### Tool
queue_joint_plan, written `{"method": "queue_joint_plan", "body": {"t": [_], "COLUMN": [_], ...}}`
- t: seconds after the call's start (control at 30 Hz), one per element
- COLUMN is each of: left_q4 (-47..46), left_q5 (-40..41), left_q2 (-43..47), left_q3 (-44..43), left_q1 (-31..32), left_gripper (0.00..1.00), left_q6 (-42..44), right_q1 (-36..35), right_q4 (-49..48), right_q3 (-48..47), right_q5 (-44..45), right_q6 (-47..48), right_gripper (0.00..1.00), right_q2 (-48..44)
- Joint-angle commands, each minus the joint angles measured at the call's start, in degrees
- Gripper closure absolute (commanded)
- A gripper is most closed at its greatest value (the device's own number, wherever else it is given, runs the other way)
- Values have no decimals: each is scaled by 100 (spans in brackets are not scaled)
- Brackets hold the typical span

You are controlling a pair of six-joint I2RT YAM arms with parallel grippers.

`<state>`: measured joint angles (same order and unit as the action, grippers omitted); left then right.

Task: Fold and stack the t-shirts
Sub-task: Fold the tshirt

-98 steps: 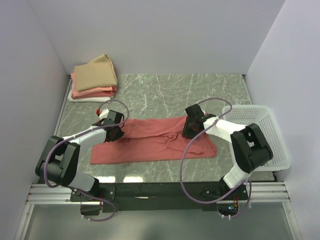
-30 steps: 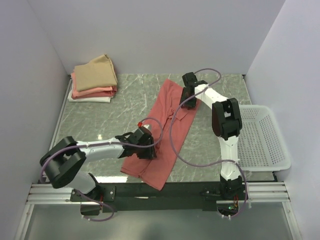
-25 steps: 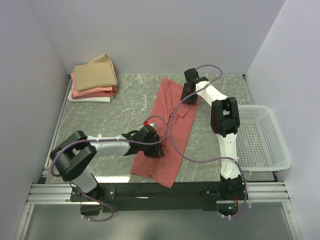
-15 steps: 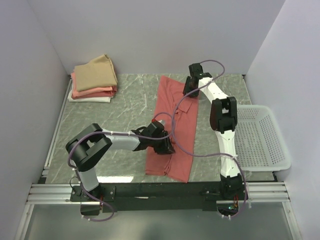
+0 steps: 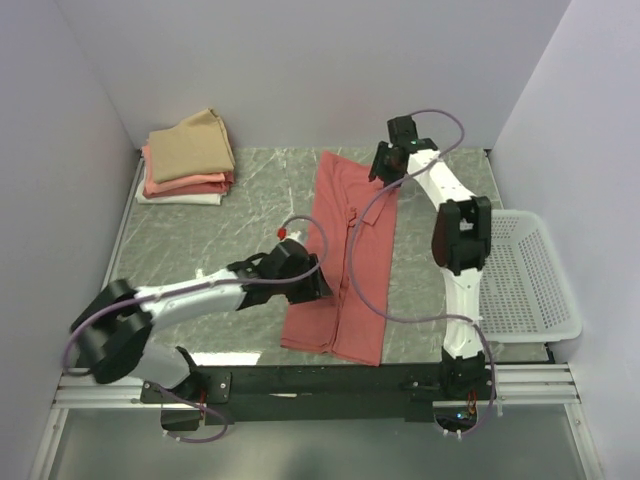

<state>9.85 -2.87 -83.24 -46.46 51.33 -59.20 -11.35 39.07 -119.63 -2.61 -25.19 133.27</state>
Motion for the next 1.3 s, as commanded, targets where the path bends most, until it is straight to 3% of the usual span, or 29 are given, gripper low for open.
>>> {"method": "queue_joint_plan", "body": {"t": [0.0, 0.07, 0.3, 0.37, 0.5, 0.6, 0.83, 1.0, 1.03, 1.07, 1.1, 1.17, 1.27], "left_q4": [421, 483, 386, 317, 422, 290, 316, 535, 623, 650, 676, 782, 1044], "left_q5": [586, 586, 805, 902, 1148, 1140, 1123, 1166, 1166, 1149, 1131, 1122, 1166], "left_q2": [728, 879, 1538, 1644, 1688, 1697, 1337, 1056, 1021, 994, 994, 1073, 1196], "left_q3": [434, 637, 1718, 1833, 1929, 2079, 2115, 2035, 2035, 2035, 2061, 2062, 2035], "left_q1": [-44, -97, -97, -88, 43, 79, 412, 729, 808, 852, 931, 993, 1037], "left_gripper": [46, 47, 55, 57, 56, 48, 51, 67, 73, 85, 90, 96, 98], "left_q6": [67, 14, -285, -276, -302, -294, -364, -460, -487, -505, -548, -584, -575], "right_q1": [19, -85, -717, -1017, -2219, -2572, -3372, -3943, -3988, -4023, -4128, -4217, -4366], "right_q4": [-425, -689, -1926, -2017, -1973, -2052, -2342, -2264, -2237, -2228, -2176, -2088, -1764], "right_q3": [1163, 2054, 6743, 7555, 8253, 8675, 9063, 9072, 9098, 9168, 9195, 9239, 9256], "right_q5": [-204, -388, -396, -319, 128, 252, 542, 805, 815, 815, 815, 824, 885], "right_q6": [-310, -556, -1355, -1593, -2251, -2639, -3044, -3264, -3282, -3299, -3317, -3317, -3282], "right_gripper": [46, 46, 49, 50, 52, 53, 56, 58, 58, 58, 58, 58, 59], "right_q2": [-1940, -2584, -5868, -6364, -7120, -7376, -7009, -6595, -6586, -6569, -6551, -6533, -6577]}}
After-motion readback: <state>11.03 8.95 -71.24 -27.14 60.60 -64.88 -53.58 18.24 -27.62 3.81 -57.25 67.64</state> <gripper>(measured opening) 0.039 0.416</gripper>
